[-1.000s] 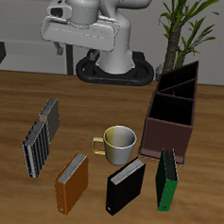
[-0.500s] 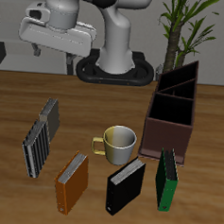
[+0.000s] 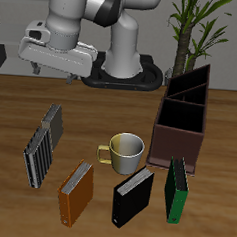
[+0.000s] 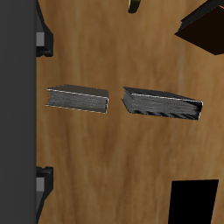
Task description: Place the yellow book into the left desk caddy's back compartment
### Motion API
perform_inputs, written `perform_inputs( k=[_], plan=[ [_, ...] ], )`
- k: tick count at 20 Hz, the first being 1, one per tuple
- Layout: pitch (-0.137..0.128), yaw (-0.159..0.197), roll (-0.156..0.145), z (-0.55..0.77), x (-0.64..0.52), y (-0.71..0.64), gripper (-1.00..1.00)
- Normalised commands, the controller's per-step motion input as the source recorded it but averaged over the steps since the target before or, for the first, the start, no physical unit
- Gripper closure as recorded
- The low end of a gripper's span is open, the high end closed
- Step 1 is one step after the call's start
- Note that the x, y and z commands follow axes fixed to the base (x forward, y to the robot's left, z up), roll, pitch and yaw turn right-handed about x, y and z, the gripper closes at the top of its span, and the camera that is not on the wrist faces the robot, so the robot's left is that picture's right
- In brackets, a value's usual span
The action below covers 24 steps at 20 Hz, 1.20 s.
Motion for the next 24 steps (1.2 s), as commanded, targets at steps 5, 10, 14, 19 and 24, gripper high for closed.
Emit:
perform_inputs(
  k=[5, 10, 14, 19, 24],
  plan=[
    [0.014, -0.004, 0.004, -0.26, 0.05, 0.06, -1.00],
    [0.031, -0.018, -0.021, -0.34, 0.03, -0.07, -1.00],
    [0.045, -0.007, -0.005, -0.42, 0.01, -0.07, -1.00],
    [0.025, -0.010, -0.002, -0.30, 0.01, 0.00, -1.00],
    [0.041, -0.008, -0.012, -0.38, 0.01, -0.09, -1.00]
  ],
)
